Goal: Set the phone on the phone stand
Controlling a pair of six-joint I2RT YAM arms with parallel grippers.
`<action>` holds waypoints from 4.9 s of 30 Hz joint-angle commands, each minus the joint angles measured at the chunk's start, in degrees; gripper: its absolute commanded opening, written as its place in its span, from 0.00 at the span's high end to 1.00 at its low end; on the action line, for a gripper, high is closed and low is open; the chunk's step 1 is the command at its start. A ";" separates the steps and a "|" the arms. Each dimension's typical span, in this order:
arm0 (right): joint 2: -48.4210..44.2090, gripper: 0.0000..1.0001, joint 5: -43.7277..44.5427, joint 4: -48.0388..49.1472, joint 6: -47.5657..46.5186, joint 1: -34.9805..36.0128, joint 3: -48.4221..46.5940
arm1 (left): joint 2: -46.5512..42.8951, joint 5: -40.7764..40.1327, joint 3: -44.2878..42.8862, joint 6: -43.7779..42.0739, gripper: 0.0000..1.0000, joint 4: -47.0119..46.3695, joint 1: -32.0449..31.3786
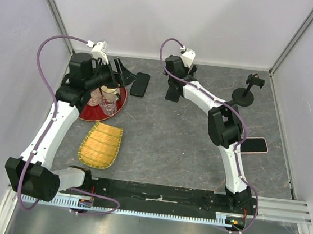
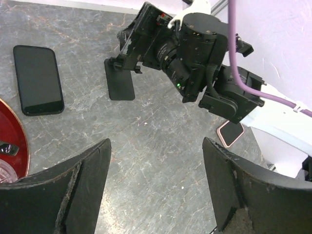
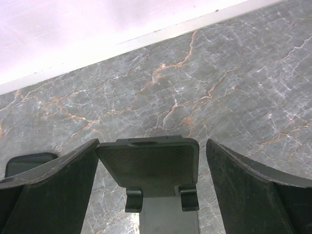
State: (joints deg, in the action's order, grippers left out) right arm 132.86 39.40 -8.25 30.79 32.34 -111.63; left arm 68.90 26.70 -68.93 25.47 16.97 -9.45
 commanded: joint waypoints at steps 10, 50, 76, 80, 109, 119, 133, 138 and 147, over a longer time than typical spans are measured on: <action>0.39 0.39 5.87 -0.28 -5.29 2.47 -1.58 | -0.26 5.38 0.37 3.09 0.19 -5.11 1.19; -25.63 0.65 18.44 1.31 8.68 24.18 34.55 | 0.35 6.53 1.34 4.58 0.19 -6.60 2.33; -55.67 0.02 4.46 3.59 -5.56 24.26 51.41 | 12.46 4.42 -1.47 2.83 0.27 -2.39 2.77; -64.98 0.02 5.78 3.68 -7.05 24.26 58.70 | 19.06 -2.24 -7.61 -1.12 0.28 6.73 1.46; -102.71 0.02 6.39 -4.76 -12.15 24.18 74.11 | 72.42 -24.23 -69.06 -21.43 0.00 43.93 -6.28; -102.19 0.02 5.87 -4.84 -11.19 24.18 74.81 | 75.94 -31.09 -69.06 -21.52 0.00 44.64 -7.33; -98.93 0.02 4.90 -3.70 -10.31 24.26 74.54 | 79.80 -31.44 -69.06 -19.06 0.02 44.55 -8.04; -98.40 0.02 4.99 -3.35 -10.22 24.18 74.46 | 80.16 -36.18 -67.84 -19.06 0.13 44.73 -9.62; -99.37 0.02 4.64 -3.44 -9.52 24.18 74.72 | 70.51 -38.12 -51.08 -13.36 0.74 44.74 -10.93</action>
State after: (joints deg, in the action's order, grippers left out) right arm 34.06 44.60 -13.43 20.25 56.40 -37.08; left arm 144.55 -8.47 -131.59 8.12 58.70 -19.62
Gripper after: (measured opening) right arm 0.982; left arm 0.670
